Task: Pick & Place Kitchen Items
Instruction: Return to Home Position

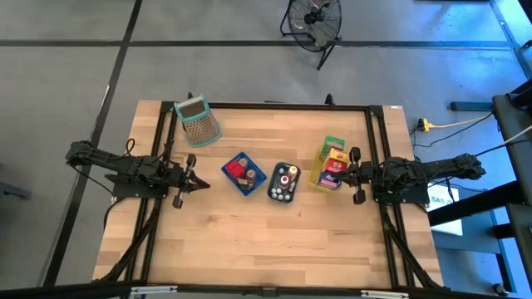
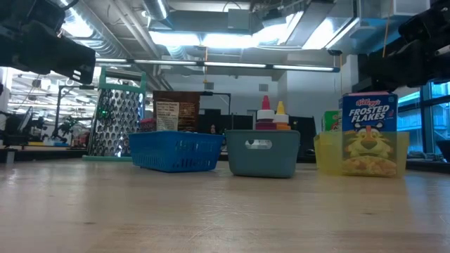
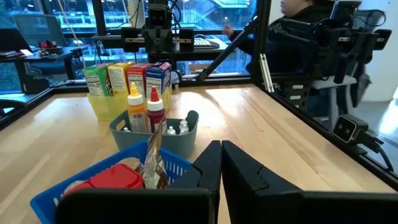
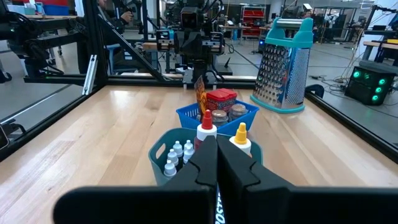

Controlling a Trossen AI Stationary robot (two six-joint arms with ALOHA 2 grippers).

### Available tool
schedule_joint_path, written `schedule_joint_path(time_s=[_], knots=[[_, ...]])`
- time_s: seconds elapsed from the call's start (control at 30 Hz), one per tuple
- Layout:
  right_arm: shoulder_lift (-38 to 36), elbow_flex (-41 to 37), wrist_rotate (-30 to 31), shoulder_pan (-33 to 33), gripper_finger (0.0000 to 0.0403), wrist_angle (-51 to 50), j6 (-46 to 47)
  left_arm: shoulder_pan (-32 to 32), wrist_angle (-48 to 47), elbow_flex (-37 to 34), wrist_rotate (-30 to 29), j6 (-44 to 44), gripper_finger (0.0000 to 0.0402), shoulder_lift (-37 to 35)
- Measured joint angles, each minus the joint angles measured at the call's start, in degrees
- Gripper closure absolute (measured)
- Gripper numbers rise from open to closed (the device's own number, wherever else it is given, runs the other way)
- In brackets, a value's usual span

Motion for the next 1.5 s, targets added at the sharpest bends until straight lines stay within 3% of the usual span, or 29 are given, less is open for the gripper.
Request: schedule_joint_path(time_s=[1.5], knots=[[0.0,0.0,0.0,0.0,0.0400,0.0,0.0,0.0,0.0,0.0,0.0,0.0,0.0395,0.0]])
